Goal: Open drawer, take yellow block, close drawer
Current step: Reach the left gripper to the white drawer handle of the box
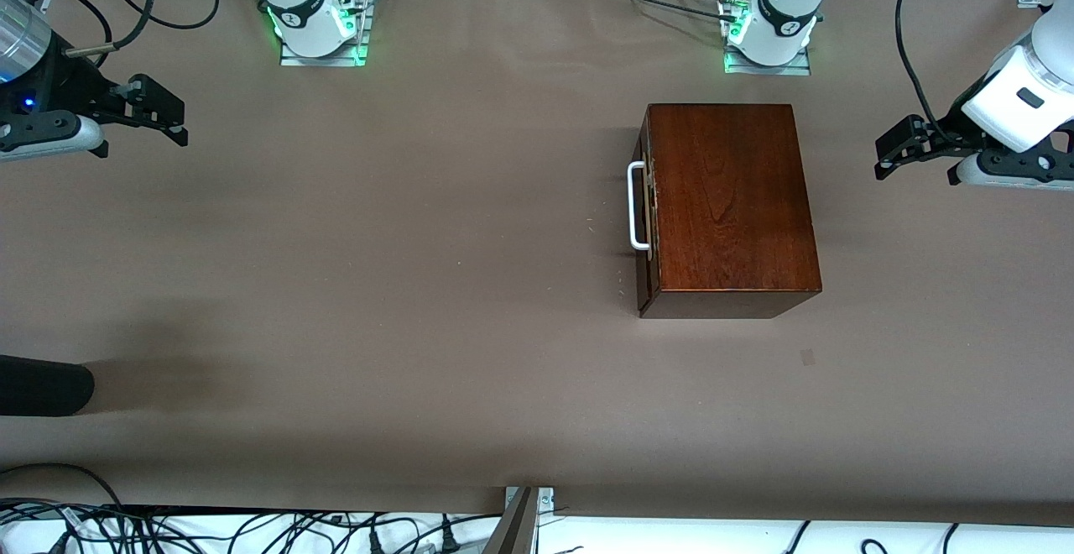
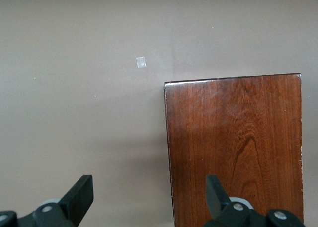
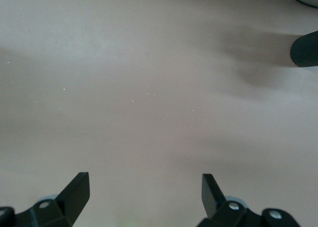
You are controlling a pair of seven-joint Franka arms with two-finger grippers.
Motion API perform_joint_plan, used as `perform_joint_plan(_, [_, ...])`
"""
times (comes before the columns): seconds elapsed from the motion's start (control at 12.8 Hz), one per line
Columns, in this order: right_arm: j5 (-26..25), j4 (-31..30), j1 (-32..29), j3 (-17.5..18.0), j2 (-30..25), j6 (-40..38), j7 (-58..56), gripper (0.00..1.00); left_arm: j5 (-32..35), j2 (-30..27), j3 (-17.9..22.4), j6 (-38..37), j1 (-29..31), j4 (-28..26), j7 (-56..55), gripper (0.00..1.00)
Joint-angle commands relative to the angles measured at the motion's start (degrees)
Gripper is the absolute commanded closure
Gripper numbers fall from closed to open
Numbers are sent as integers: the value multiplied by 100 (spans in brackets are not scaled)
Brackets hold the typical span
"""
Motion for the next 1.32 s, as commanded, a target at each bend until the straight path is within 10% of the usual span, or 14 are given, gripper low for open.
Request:
perform_joint_plan(0.0, [-101, 277, -9, 50, -74, -120, 63, 0, -2, 166, 2, -150, -40, 305, 86, 0])
perform_joint_plan(1.25, [-110, 201, -27, 42, 120, -639, 80, 0, -63, 236, -16, -685, -66, 472, -195, 0])
